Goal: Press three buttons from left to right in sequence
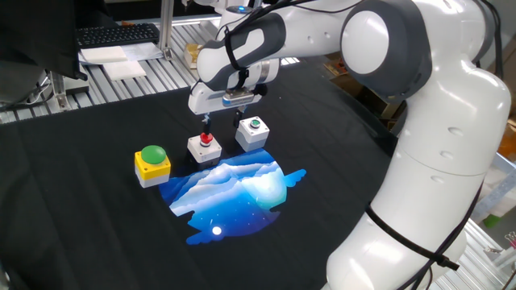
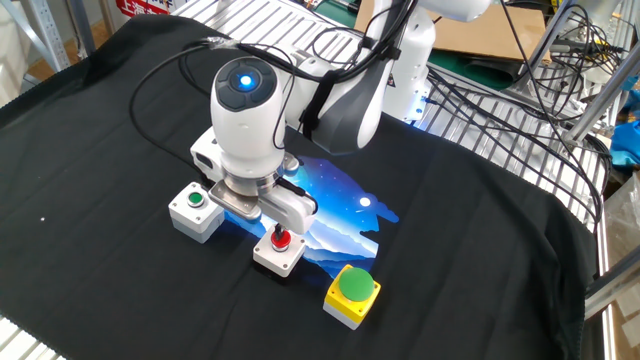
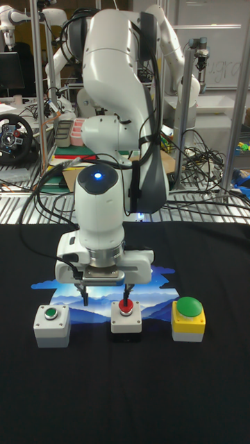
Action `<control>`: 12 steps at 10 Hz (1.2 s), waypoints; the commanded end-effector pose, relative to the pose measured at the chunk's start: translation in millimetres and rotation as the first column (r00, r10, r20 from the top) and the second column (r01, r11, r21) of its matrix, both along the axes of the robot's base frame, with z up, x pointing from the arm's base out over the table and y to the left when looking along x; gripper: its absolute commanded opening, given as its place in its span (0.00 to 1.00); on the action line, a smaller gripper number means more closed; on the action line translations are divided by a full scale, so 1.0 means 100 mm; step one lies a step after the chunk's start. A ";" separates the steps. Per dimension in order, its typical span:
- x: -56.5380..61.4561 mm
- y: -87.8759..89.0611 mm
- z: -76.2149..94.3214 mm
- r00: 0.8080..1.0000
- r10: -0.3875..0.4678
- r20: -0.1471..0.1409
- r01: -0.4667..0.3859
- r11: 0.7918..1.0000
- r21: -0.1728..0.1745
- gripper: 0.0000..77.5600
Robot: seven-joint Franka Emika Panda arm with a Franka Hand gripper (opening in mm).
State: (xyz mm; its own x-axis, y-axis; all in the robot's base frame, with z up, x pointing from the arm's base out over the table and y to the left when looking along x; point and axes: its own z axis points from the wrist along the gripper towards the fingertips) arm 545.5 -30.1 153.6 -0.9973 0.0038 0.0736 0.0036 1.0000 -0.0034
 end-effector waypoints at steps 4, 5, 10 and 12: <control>-0.01 0.00 -0.12 1.000 -0.006 0.003 0.006 1.000 0.000 1.00; -0.02 0.00 -0.16 1.000 -0.009 -0.001 0.009 1.000 0.001 1.00; -0.02 0.00 -0.17 1.000 -0.011 -0.001 0.011 1.000 0.001 1.00; 0.00 0.00 -0.03 1.000 -0.013 -0.005 0.013 1.000 -0.001 1.00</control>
State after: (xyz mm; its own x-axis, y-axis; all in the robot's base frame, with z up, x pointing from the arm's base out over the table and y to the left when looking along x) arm 553.2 -30.2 146.6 -0.9989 0.0124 0.0442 0.0123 0.9999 -0.0032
